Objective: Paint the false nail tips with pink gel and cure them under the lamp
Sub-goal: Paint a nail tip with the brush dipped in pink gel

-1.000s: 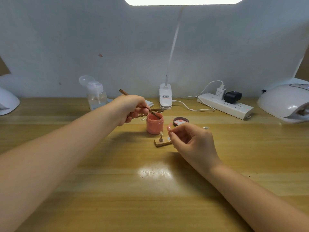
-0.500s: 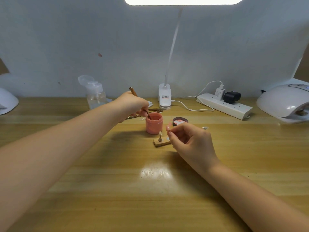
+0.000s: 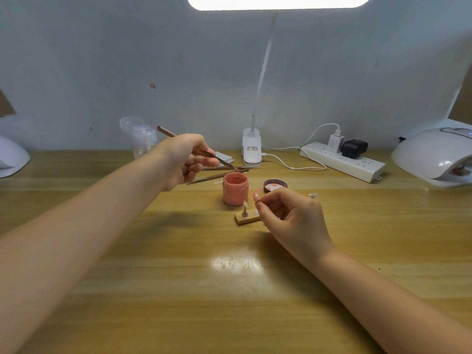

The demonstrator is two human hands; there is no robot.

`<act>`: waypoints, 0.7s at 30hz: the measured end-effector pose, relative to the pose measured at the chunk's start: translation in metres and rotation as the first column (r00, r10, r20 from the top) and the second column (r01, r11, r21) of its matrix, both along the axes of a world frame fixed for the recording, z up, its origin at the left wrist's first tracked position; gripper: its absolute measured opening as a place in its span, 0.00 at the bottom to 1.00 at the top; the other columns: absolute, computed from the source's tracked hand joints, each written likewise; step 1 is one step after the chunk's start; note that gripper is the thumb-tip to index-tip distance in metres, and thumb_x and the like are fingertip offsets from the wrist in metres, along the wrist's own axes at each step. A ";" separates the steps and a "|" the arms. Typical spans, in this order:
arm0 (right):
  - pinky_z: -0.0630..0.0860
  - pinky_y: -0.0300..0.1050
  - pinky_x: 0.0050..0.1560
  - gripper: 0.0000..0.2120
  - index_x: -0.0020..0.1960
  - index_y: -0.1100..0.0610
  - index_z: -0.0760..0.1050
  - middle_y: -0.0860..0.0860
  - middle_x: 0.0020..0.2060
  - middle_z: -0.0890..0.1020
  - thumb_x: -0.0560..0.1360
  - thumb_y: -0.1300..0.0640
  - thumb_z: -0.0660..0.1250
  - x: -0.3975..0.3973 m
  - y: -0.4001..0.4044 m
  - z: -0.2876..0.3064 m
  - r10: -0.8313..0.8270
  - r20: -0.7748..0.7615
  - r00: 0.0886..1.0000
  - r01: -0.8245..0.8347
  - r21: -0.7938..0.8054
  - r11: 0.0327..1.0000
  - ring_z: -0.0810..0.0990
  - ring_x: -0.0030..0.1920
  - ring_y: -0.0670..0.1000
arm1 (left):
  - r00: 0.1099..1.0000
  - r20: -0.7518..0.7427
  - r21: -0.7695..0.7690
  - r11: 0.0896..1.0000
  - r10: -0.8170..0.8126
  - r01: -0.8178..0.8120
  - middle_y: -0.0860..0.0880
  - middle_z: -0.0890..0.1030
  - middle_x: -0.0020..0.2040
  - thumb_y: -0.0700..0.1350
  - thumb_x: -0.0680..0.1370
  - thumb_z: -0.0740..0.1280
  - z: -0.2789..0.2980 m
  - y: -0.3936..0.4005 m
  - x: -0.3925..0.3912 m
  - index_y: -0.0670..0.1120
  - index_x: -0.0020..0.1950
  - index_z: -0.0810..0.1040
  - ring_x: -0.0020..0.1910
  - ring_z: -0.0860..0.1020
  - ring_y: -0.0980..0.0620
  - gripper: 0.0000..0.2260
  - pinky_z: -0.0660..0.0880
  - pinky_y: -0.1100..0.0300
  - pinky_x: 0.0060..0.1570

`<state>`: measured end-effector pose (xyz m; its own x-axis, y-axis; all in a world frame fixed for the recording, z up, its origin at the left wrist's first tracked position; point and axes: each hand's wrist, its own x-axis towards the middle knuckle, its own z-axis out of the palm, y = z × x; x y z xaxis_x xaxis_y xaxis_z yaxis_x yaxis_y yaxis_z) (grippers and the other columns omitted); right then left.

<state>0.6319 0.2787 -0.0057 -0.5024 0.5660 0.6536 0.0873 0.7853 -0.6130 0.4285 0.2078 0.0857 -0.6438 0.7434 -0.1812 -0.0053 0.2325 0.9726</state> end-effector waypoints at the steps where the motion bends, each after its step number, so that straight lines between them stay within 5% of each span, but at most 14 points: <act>1: 0.78 0.45 0.37 0.02 0.45 0.61 0.83 0.48 0.34 0.82 0.72 0.64 0.72 0.000 0.000 0.000 -0.002 0.005 1.000 0.002 0.001 1.000 0.79 0.33 0.45 | 1.000 0.016 0.033 0.999 -0.004 0.003 0.48 0.84 0.34 0.43 0.76 0.62 -0.002 -0.004 0.001 0.43 0.44 0.80 0.27 0.72 0.57 0.08 0.70 0.66 0.28; 9: 0.79 0.51 0.41 0.03 0.47 0.60 0.82 0.51 0.35 0.83 0.74 0.61 0.71 0.000 0.002 0.001 -0.010 0.012 1.000 0.011 -0.063 0.998 0.81 0.35 0.48 | 0.988 -0.153 0.394 0.915 -0.028 0.087 0.47 0.85 0.39 0.38 0.78 0.62 -0.036 -0.037 0.029 0.44 0.48 0.81 0.34 0.76 0.57 0.08 0.72 0.63 0.38; 13: 0.79 0.51 0.42 0.04 0.47 0.59 0.82 0.51 0.36 0.83 0.74 0.60 0.71 0.001 0.002 0.001 -0.021 -0.003 1.000 0.021 -0.084 0.996 0.81 0.36 0.47 | 0.950 -0.311 0.486 0.858 -0.011 0.169 0.48 0.85 0.41 0.42 0.72 0.64 -0.051 -0.055 0.054 0.45 0.48 0.81 0.38 0.79 0.58 0.09 0.74 0.69 0.39; 21: 0.79 0.52 0.42 0.04 0.48 0.59 0.81 0.50 0.36 0.82 0.75 0.58 0.71 0.000 0.003 0.000 -0.025 0.013 1.000 0.026 -0.071 0.997 0.81 0.37 0.48 | 0.733 -0.677 0.413 0.857 0.062 0.309 0.55 0.84 0.44 0.41 0.75 0.66 -0.066 -0.071 0.074 0.48 0.50 0.81 0.45 0.81 0.60 0.06 0.73 0.72 0.43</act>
